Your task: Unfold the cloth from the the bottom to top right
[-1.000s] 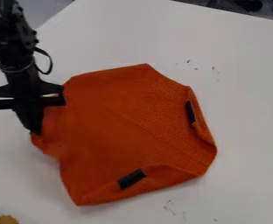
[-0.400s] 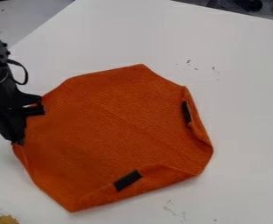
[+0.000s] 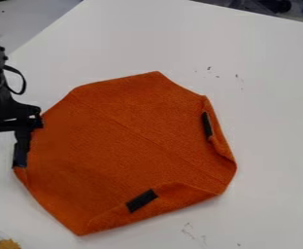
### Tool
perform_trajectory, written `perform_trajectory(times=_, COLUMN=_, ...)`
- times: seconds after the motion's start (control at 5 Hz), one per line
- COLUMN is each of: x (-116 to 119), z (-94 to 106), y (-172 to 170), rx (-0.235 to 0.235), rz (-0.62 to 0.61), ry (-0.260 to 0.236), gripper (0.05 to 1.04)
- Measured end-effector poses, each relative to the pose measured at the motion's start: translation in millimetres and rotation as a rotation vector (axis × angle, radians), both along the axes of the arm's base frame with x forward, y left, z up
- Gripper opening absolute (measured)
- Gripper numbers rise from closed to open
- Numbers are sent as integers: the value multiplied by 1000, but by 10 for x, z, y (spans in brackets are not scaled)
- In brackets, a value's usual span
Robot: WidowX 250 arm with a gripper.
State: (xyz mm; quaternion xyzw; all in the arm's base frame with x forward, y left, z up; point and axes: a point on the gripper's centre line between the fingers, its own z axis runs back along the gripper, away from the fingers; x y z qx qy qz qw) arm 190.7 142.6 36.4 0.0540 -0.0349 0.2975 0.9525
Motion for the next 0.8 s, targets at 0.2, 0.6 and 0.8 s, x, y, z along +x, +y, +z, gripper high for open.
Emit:
perform_trajectory(times=0.2, x=49, z=114, y=-49, rx=45, rz=-38, ry=-2, gripper=1010)
perform_trajectory(times=0.6, x=311, z=78, y=-331, rx=45, rz=-301, ry=-30, gripper=1000)
perform_trajectory(times=0.8, x=368, z=63, y=-485, rx=25, rz=-360, ry=-32, gripper=1000)
